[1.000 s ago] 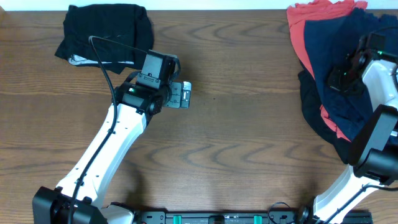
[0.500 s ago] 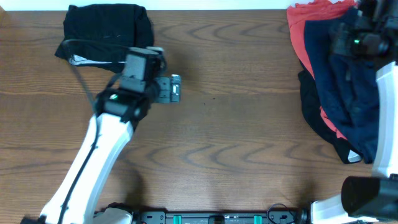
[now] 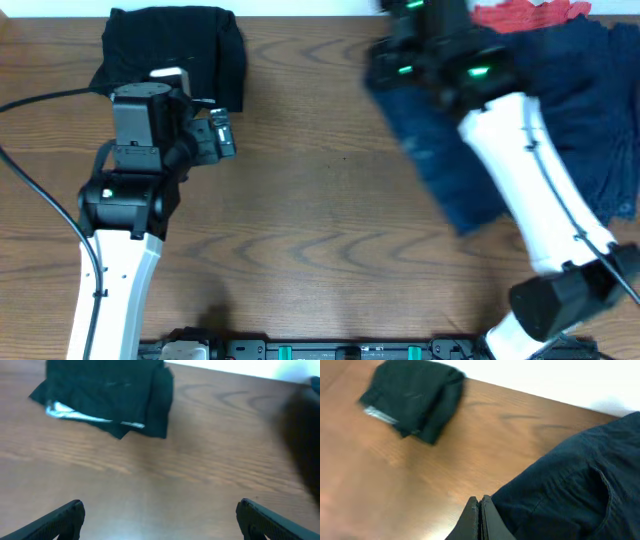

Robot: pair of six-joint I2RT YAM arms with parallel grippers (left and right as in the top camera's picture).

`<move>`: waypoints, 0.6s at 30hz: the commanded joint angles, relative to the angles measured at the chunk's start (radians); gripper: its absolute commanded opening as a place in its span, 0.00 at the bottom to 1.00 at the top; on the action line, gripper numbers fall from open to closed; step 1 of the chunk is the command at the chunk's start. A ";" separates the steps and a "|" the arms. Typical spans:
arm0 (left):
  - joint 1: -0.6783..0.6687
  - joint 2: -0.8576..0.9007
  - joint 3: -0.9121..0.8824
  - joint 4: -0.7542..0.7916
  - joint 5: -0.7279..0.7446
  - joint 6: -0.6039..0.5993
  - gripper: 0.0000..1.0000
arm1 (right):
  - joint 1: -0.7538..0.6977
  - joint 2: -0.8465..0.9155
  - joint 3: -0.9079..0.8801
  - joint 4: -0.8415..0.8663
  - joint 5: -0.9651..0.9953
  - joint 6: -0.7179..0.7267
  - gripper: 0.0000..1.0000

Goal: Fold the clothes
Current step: 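Pull the navy pants out of the pile toward the table center with right gripper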

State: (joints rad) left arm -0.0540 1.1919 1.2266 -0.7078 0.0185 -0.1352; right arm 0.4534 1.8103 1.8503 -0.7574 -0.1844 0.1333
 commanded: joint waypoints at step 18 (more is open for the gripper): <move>0.149 -0.002 0.017 -0.036 -0.012 -0.012 0.98 | 0.330 0.135 0.011 0.068 -0.045 -0.052 0.34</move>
State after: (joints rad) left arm 0.0902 1.1919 1.2266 -0.7391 0.0181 -0.1352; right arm 0.7788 1.9568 1.8503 -0.6998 -0.2180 0.1143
